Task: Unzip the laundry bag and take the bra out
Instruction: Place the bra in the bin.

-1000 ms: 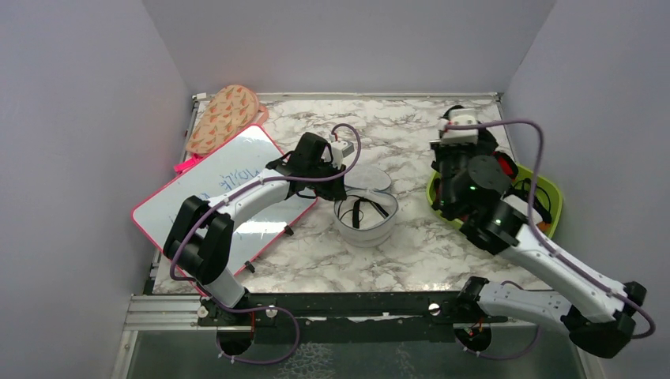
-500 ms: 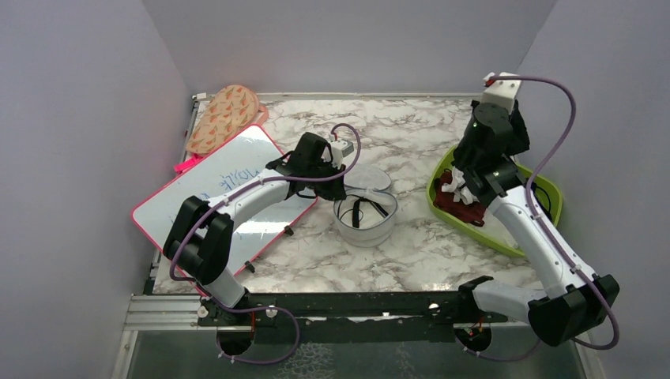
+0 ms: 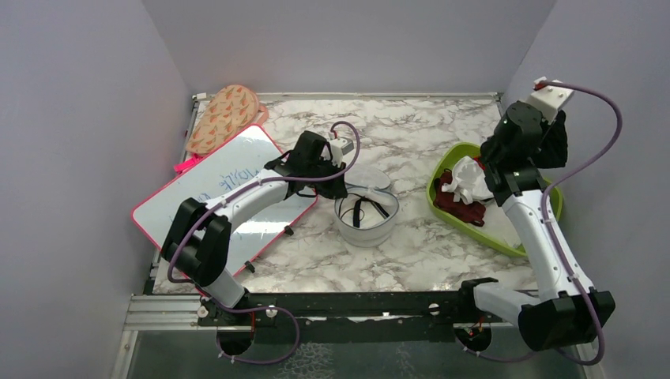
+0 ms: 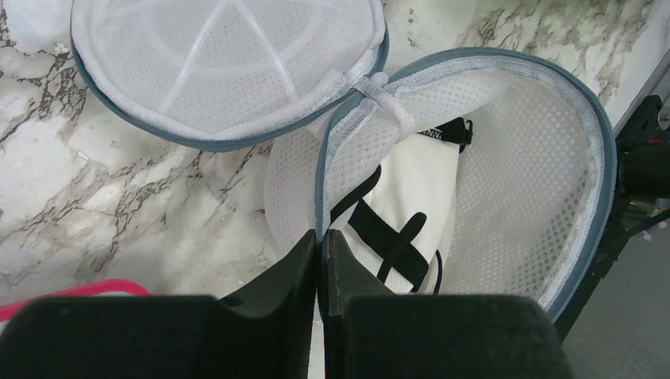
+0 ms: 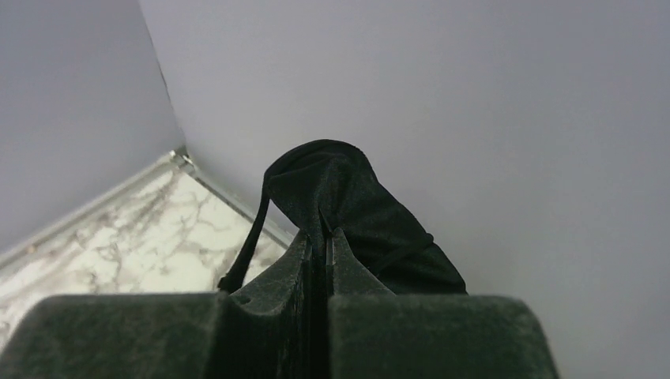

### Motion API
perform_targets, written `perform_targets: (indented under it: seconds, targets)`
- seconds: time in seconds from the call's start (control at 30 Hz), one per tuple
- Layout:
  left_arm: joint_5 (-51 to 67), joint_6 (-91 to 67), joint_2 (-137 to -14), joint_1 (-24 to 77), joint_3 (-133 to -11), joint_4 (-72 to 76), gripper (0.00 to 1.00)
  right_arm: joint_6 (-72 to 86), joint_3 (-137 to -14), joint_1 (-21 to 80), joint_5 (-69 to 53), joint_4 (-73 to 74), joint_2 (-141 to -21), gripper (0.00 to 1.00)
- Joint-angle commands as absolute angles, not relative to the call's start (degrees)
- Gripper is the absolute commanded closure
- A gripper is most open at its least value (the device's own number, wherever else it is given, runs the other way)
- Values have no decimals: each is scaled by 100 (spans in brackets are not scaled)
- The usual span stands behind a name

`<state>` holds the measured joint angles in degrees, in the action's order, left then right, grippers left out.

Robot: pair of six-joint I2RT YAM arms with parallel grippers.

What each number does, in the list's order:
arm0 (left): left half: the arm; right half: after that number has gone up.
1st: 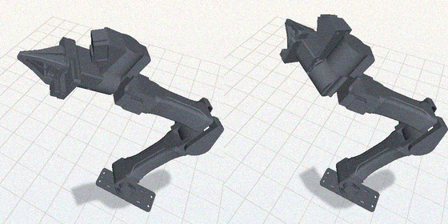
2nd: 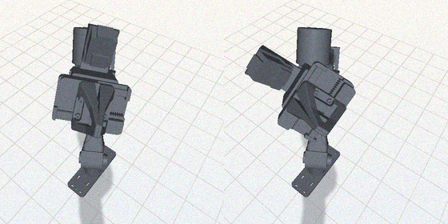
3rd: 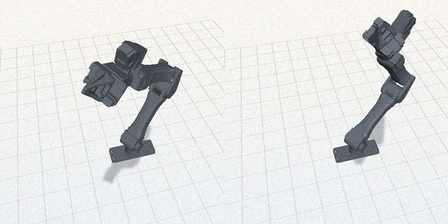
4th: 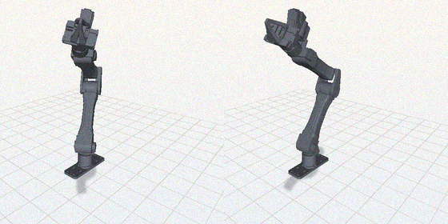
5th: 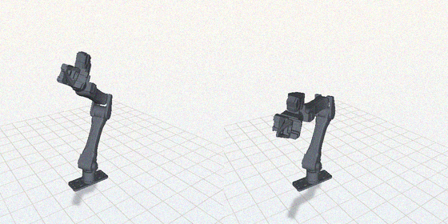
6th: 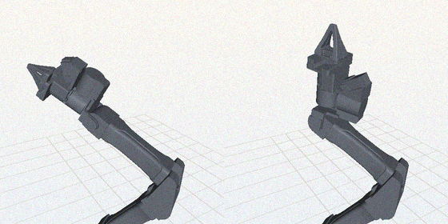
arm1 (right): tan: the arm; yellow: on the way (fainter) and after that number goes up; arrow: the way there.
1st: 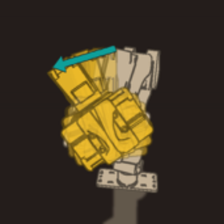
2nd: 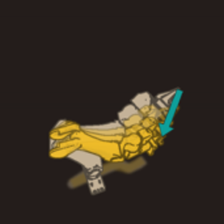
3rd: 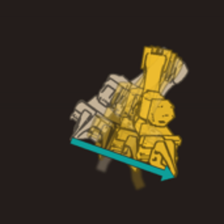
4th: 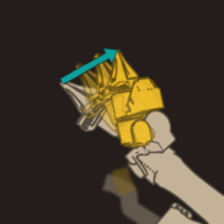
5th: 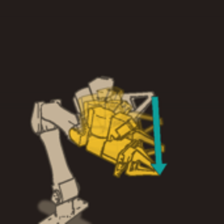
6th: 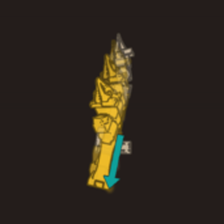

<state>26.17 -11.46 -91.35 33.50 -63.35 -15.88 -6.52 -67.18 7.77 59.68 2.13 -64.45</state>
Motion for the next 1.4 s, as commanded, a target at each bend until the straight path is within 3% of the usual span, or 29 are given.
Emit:
perform_targets:
  seconds: [0.0, 0.17, 0.4, 0.5, 0.67, 0.77, 0.87, 0.97, 1.07, 1.2, 1.37]
  targets:
    - [2571, -1116, -8840, 3375, -6370, -1460, 100, 262, -5912, 700, 6177, 458, -6641, 99]
    - [2480, -1099, -8779, 3384, -6350, -1430, 100, 687, -4914, 702, 6326, 87, -7066, 99]
    - [2328, -1014, -8657, 3475, -6256, -1333, 100, 3004, -4887, 693, 5809, 1759, -8071, 98]
    - [2359, -1011, -8682, 3511, -6253, -1301, 100, 3065, -4863, 694, 5602, 1737, -8269, 90]
    - [2322, -990, -8582, 3524, -6220, -1256, 100, 2937, -4864, 690, 4657, 1439, -7558, 60]
    - [2232, -929, -8543, 3563, -6209, -1251, 100, 2605, -4862, 694, 4307, 1153, -7015, 49]
    - [2186, -872, -8520, 3560, -6241, -1295, 100, 2418, -5186, 694, 4357, 1181, -6790, 26]
    - [2177, -896, -8468, 3583, -6200, -1233, 100, 2500, -5455, 694, 4302, 1503, -6590, 17]
    - [2185, -871, -8475, 3647, -6180, -1207, 100, 2026, -5458, 694, 3116, 1364, -6195, 16]
    - [2186, -868, -8457, 3647, -6197, -1218, 100, 1344, -5236, 703, 164, 822, -5606, 17]
    - [2070, -836, -8481, 3689, -6169, -1229, 100, 1339, -5588, 964, -2167, 1227, -5985, 18]
